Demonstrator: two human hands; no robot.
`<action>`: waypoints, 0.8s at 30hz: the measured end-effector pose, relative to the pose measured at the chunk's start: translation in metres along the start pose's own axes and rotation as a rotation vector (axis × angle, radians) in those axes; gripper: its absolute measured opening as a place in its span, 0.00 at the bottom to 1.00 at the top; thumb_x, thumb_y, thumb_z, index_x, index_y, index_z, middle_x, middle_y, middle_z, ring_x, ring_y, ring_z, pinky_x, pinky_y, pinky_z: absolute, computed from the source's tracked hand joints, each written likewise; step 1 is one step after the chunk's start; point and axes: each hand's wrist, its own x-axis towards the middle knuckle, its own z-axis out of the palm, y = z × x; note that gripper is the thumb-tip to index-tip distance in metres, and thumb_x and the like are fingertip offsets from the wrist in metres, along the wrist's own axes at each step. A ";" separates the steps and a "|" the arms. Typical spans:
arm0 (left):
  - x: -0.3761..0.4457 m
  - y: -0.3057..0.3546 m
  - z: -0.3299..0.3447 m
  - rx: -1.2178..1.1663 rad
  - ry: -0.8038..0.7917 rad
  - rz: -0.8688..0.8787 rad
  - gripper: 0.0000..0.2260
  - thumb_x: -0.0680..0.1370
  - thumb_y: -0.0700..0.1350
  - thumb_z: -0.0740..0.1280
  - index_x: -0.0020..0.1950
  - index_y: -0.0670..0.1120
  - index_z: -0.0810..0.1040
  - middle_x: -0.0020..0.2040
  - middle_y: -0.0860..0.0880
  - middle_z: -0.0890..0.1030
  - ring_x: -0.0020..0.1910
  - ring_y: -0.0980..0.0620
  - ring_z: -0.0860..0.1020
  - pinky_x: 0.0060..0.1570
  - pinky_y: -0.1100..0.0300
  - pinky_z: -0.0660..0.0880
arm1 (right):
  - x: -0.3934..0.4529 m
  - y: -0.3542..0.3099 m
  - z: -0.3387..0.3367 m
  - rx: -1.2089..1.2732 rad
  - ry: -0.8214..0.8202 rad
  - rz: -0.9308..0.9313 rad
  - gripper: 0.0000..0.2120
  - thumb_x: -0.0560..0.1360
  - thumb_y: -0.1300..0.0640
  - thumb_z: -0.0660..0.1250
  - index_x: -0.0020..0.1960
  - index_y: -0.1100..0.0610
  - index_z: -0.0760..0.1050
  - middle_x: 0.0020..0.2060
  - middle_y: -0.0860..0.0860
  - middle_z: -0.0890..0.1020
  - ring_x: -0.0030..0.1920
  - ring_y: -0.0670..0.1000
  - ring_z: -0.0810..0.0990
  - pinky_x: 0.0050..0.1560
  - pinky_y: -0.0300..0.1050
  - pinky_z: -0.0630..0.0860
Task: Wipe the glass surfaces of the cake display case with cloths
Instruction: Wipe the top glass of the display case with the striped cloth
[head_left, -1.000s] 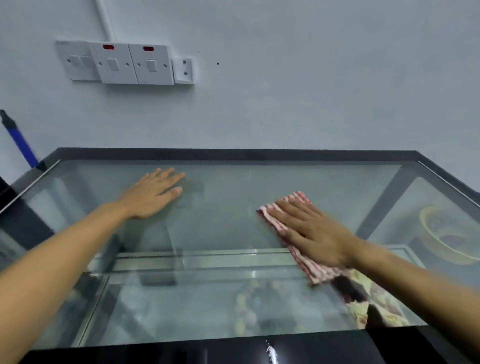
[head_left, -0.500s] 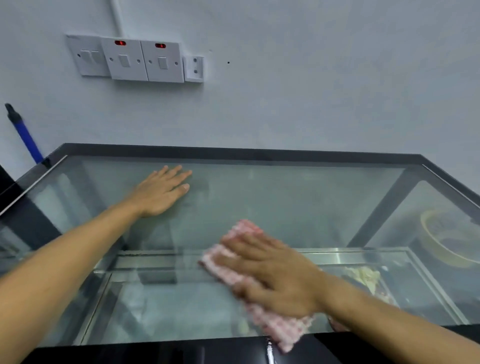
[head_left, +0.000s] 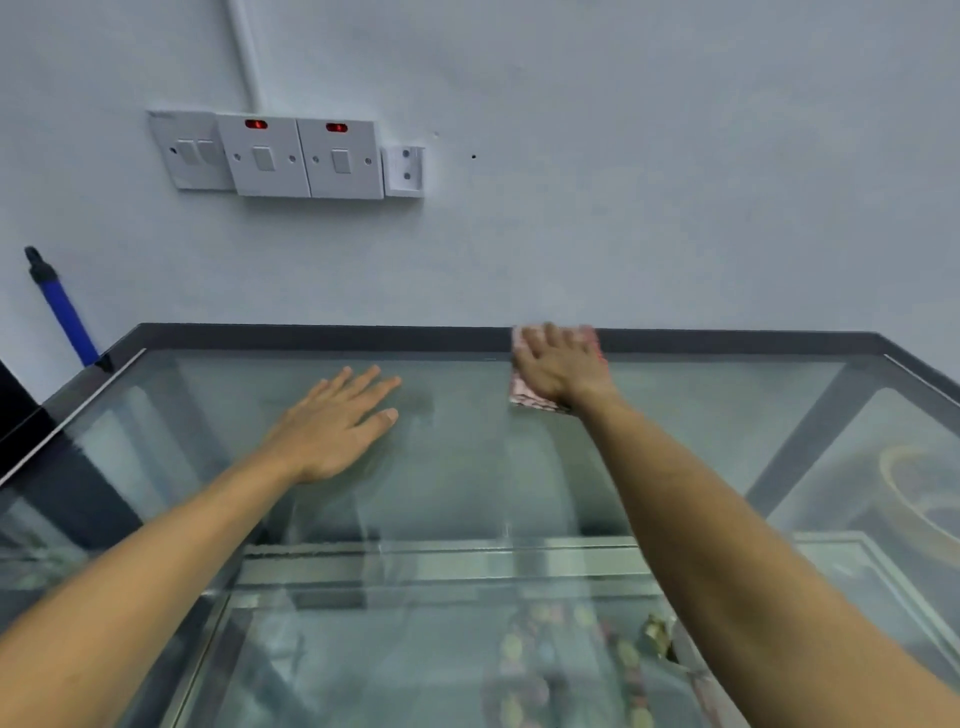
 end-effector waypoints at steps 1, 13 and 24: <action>0.000 0.000 -0.001 -0.007 -0.007 0.002 0.27 0.85 0.65 0.47 0.83 0.64 0.48 0.84 0.59 0.44 0.84 0.54 0.42 0.82 0.53 0.40 | -0.001 -0.033 0.004 -0.008 -0.013 -0.115 0.31 0.83 0.39 0.38 0.84 0.45 0.50 0.84 0.54 0.53 0.83 0.59 0.51 0.81 0.62 0.40; 0.000 0.001 0.000 -0.049 -0.009 -0.010 0.46 0.70 0.79 0.32 0.85 0.59 0.43 0.83 0.60 0.40 0.83 0.55 0.38 0.82 0.53 0.39 | -0.084 0.093 -0.012 -0.047 -0.081 -0.332 0.25 0.86 0.40 0.41 0.82 0.38 0.41 0.81 0.39 0.43 0.81 0.41 0.38 0.78 0.39 0.32; 0.001 0.000 0.000 -0.075 -0.013 -0.021 0.35 0.80 0.71 0.37 0.85 0.59 0.43 0.83 0.62 0.41 0.82 0.59 0.39 0.81 0.57 0.38 | -0.011 -0.065 0.015 -0.010 -0.082 -0.283 0.29 0.85 0.39 0.41 0.84 0.43 0.45 0.84 0.50 0.47 0.84 0.56 0.44 0.82 0.57 0.37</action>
